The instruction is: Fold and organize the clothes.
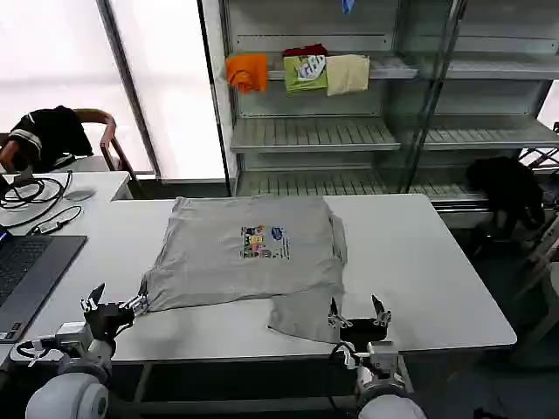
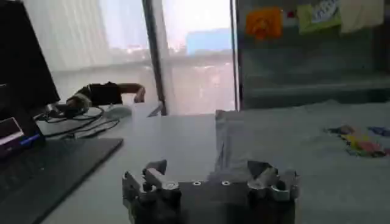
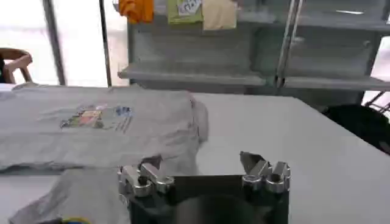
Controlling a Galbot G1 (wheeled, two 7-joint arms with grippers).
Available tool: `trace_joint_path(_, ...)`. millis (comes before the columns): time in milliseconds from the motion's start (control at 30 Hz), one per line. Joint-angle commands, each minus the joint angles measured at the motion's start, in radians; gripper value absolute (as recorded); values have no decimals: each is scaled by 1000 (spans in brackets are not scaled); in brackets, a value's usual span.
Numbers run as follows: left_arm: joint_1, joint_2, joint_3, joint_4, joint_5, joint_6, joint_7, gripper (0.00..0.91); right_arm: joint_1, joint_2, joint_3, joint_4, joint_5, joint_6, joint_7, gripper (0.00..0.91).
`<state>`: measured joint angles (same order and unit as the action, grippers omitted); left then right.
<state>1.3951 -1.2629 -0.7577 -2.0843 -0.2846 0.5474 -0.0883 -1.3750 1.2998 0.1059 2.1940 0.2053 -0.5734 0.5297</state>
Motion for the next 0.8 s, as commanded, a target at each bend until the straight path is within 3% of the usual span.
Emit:
trace_joint_path(33,13,13,6,42,13,9,16,907,-6,3,-41,-3,-3,-5,16,907)
trace_joint_path(800,7,22,34,98,9,2,40,907,-2,5,-84,-48,-11,-4,31,907)
